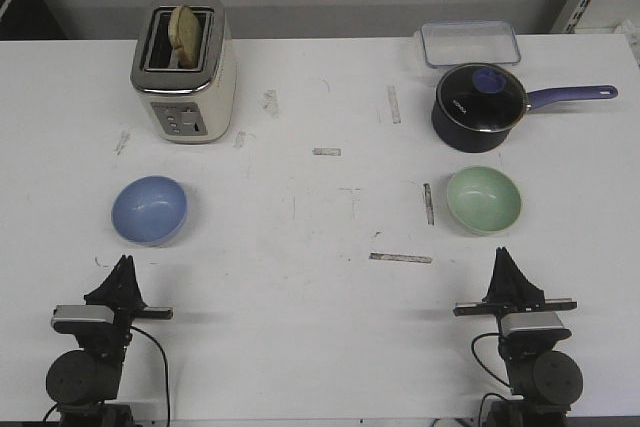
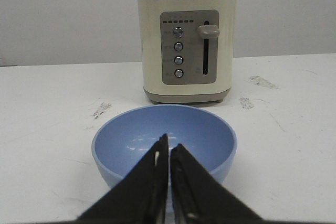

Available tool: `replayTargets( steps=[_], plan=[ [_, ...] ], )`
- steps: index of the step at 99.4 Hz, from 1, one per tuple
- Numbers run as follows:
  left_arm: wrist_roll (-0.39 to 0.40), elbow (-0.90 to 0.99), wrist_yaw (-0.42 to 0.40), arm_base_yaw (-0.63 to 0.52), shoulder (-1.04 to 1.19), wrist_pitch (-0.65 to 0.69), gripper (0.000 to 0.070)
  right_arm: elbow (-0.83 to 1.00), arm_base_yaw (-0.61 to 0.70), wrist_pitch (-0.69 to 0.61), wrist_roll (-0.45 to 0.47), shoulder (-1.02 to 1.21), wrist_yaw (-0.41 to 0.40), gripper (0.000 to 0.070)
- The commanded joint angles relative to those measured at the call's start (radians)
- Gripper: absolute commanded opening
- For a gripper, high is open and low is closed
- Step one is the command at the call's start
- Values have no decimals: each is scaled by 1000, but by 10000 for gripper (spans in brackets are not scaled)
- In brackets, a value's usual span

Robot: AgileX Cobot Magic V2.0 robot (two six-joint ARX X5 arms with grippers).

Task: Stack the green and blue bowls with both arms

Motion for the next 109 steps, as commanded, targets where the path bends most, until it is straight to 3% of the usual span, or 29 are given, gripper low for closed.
replayTargets(
  steps=[1, 45, 61, 92, 109],
  plan=[
    [-3, -21, -2, 0, -2, 13, 1, -3, 0, 10, 10, 0, 0, 5],
    [-3, -21, -2, 0, -2, 12, 1, 53, 2, -2, -14, 3, -10, 5],
    [-4, -21, -2, 0, -2, 12, 1, 152, 2, -86, -85, 56, -8, 5],
    [-4, -21, -2, 0, -2, 12, 1, 346, 2, -248, -82, 315, 0, 6],
    [-4, -21, -2, 0, -2, 12, 1, 478, 1, -374, -27, 510, 2, 5]
  ],
)
